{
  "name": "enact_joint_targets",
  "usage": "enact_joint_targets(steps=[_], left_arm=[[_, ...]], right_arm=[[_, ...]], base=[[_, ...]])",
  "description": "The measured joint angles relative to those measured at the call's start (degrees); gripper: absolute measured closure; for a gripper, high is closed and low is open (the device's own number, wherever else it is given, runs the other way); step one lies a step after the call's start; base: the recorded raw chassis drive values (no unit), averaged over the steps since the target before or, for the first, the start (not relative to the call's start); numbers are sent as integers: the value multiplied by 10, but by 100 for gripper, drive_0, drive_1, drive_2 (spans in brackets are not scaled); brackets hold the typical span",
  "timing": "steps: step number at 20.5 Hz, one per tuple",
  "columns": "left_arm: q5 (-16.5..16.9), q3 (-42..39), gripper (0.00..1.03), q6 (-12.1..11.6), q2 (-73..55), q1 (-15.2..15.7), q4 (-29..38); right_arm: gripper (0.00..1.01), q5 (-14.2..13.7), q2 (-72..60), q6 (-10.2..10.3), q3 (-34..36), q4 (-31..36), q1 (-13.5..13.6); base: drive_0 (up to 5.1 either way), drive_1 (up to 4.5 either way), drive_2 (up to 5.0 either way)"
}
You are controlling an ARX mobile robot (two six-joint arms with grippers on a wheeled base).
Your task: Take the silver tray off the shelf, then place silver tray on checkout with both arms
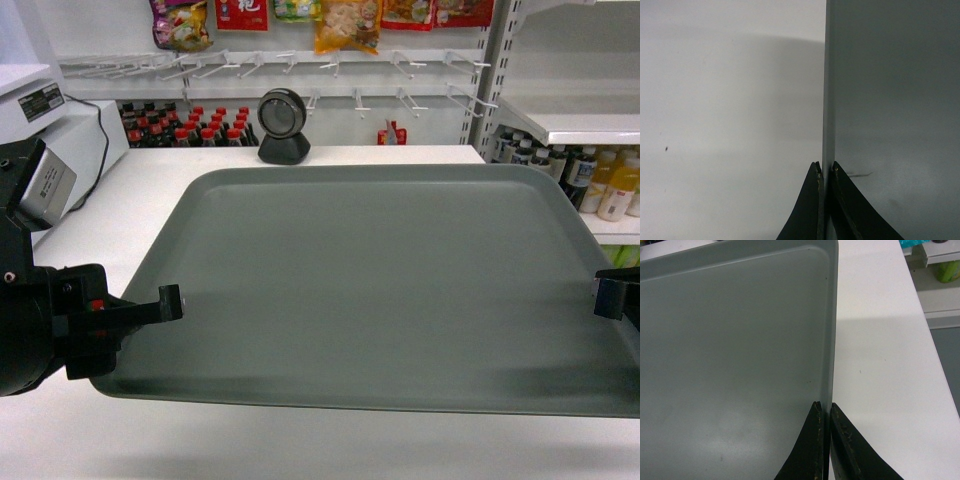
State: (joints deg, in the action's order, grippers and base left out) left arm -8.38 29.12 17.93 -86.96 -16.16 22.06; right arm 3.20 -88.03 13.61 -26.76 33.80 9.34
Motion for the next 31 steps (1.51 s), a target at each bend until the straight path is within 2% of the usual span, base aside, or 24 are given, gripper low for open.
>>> enact_joint_targets(steps=[8, 11, 12, 13, 14, 15, 16, 17, 18, 22, 23, 24, 26, 27, 28, 29, 30, 31], left_arm=[[-1, 0, 100, 0, 0, 0, -2], [0, 0, 100, 0, -1, 0, 0], [-5, 1, 100, -1, -1, 0, -3], [-57, 27, 100, -15, -9, -14, -62], [-112, 67, 99, -49, -55, -16, -82], [-118, 134, 99, -81, -135, 16, -50], [-106, 221, 99, -110, -227, 53, -36], [-108, 275, 99, -116, -303, 63, -41], [-112, 290, 99, -109, -333, 63, -53], [-128, 292, 99, -98, -368, 54, -61], [-132, 292, 95, -88, -367, 54, -63], [-165, 293, 85, -89, -367, 52, -59], [-174, 268, 68, -86, -347, 57, -17], [-173, 240, 60, -76, -315, 58, 12], [-177, 216, 54, -74, -281, 59, 48], [-206, 182, 44, -75, -208, 56, 101], [-166, 154, 45, -94, -163, 63, 223], [-80, 123, 56, -124, -128, 76, 337]], right_arm=[[99, 0, 0, 0, 0, -2, 0], [99, 0, 0, 0, -1, -2, 0], [99, 0, 0, 0, -1, 0, 0], [99, 5, 0, 0, -1, 0, 0], [99, 23, -24, -14, -38, -68, 0], [99, 45, -134, -28, -136, -46, 2], [99, 42, -254, -30, -262, -42, 17], [99, 28, -341, -38, -340, -46, 28], [99, 17, -372, -45, -362, -54, 32], [99, -15, -413, -55, -371, -75, 43], [90, -24, -414, -63, -370, -77, 45], [80, -31, -410, -69, -366, -52, 45], [64, -36, -375, -70, -337, -2, 37], [55, -38, -352, -68, -325, 11, 33], [55, -59, -349, -74, -314, 82, 34], [65, -118, -348, -94, -278, 229, 29], [74, -135, -335, -107, -225, 310, 21], [85, -132, -313, -118, -153, 366, 16]], base=[[-16, 408, -440], [0, 0, 0], [0, 0, 0], [0, 0, 0], [0, 0, 0], [0, 0, 0], [0, 0, 0], [0, 0, 0], [0, 0, 0], [0, 0, 0], [0, 0, 0], [0, 0, 0], [0, 0, 0], [0, 0, 0], [0, 0, 0], [0, 0, 0], [0, 0, 0], [0, 0, 0]])
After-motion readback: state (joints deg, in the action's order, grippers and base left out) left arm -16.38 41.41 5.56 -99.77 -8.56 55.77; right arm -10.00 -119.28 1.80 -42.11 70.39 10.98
